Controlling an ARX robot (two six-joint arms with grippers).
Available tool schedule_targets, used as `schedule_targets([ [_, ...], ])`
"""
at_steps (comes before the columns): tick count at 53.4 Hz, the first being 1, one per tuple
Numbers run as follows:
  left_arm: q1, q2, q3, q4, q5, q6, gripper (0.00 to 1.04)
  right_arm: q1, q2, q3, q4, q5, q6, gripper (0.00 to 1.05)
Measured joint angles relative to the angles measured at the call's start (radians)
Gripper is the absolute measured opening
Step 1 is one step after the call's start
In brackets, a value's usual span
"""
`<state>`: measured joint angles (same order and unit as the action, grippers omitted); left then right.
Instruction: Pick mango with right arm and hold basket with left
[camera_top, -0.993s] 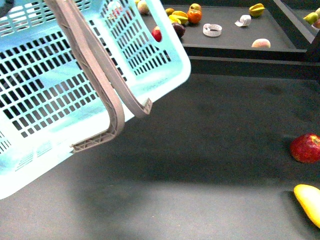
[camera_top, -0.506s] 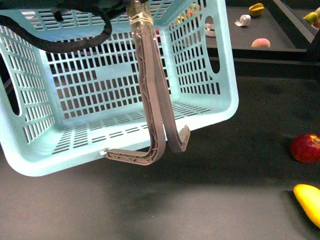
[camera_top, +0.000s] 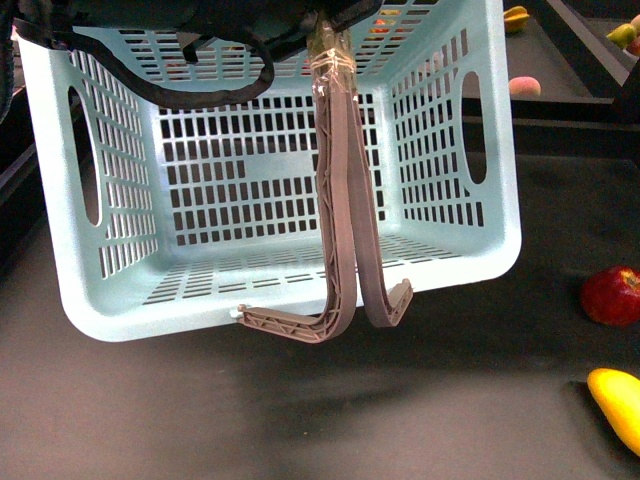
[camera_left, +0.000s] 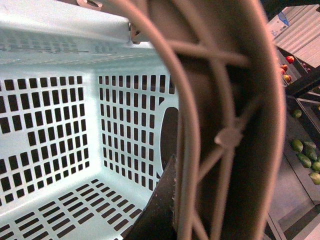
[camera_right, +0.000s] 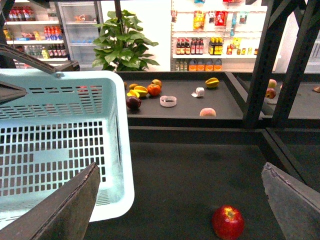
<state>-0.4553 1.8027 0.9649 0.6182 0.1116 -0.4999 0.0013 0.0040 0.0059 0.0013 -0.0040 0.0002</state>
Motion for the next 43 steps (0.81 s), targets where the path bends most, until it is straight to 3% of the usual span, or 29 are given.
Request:
schedule_targets([
  [43,0.002,0.000,0.001,-0.002,-0.003,-0.001,0.06,0.000,0.000,0.000,0.000,0.000,0.000,0.96],
])
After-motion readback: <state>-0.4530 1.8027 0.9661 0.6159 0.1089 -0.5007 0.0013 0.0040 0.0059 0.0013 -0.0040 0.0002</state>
